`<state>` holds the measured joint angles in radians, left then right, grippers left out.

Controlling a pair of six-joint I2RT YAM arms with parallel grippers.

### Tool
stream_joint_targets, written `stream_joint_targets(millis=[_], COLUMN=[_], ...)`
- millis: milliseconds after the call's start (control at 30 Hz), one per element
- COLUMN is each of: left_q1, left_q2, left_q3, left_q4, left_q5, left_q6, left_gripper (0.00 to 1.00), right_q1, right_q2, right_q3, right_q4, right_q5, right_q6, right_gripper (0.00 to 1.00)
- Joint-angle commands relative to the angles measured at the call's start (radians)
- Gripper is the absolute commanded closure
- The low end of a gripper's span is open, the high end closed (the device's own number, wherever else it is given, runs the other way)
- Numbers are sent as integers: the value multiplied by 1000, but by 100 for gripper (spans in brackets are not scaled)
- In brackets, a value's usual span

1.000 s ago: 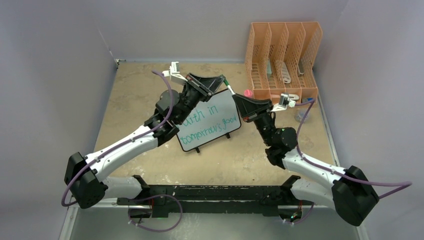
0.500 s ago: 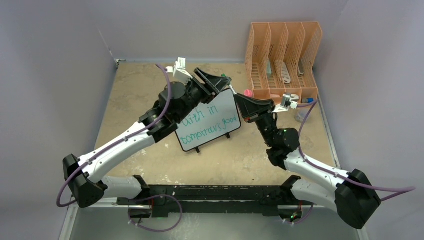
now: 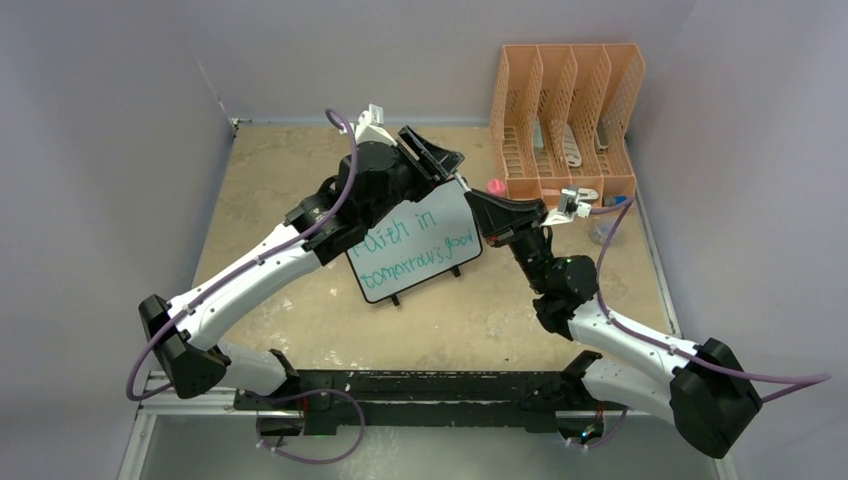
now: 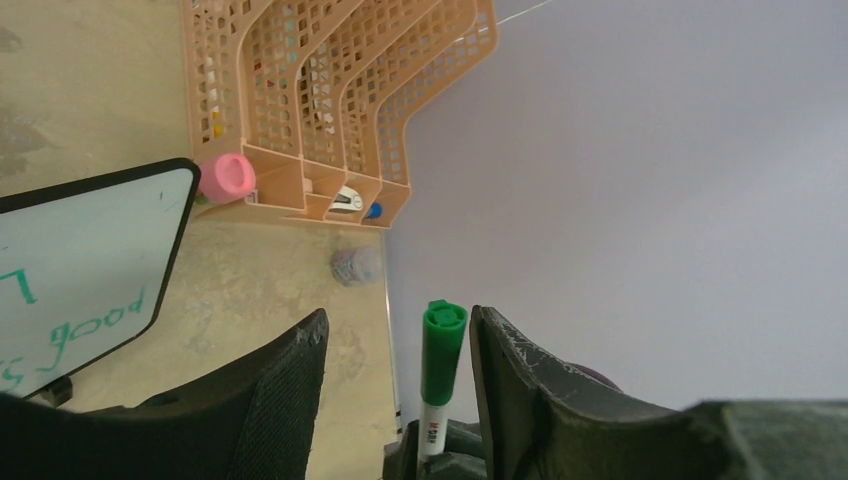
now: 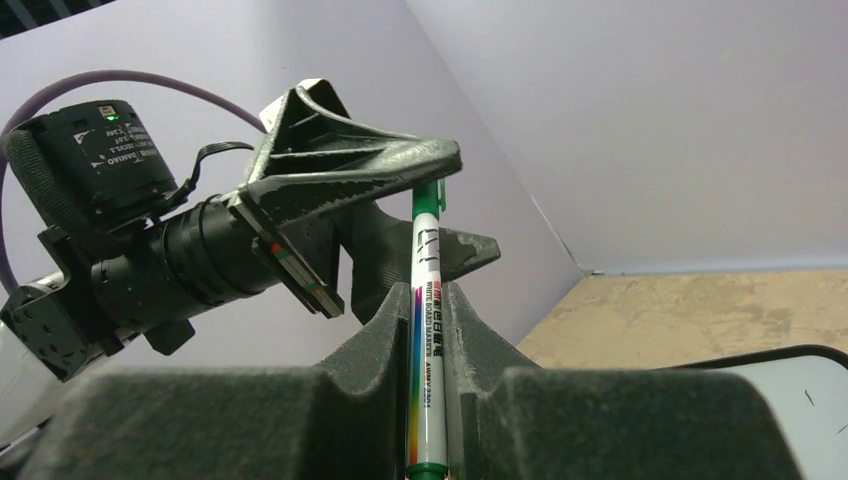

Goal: Write a sentence on the whiteboard
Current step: Insert the whiteboard marker without the cap into the pen cap.

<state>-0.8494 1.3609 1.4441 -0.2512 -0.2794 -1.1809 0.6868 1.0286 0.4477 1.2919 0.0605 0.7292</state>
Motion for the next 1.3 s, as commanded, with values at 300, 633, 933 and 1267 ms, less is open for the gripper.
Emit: stream_joint_targets(millis=[300,633,933,1267], left_q1=[9,8,-70,-149], left_q2=[21,16,-3,-42], left_q3=[84,22,-65,-218], left_q4=[-10,-6,44,278], left_q5=[-33,57,86,127], left_q6=[41,-51,-118,-88], left_gripper=[77,100,100,100], right_q1=[2,3,3,1], right_q2=[-2,24,84,110], right_q3=[19,41,97,128], right_q4=[44,60,90,87], right_q5=[-22,8,23,70], right_q6=[-31,-31,-37,63], right_gripper=[100,100,100,100])
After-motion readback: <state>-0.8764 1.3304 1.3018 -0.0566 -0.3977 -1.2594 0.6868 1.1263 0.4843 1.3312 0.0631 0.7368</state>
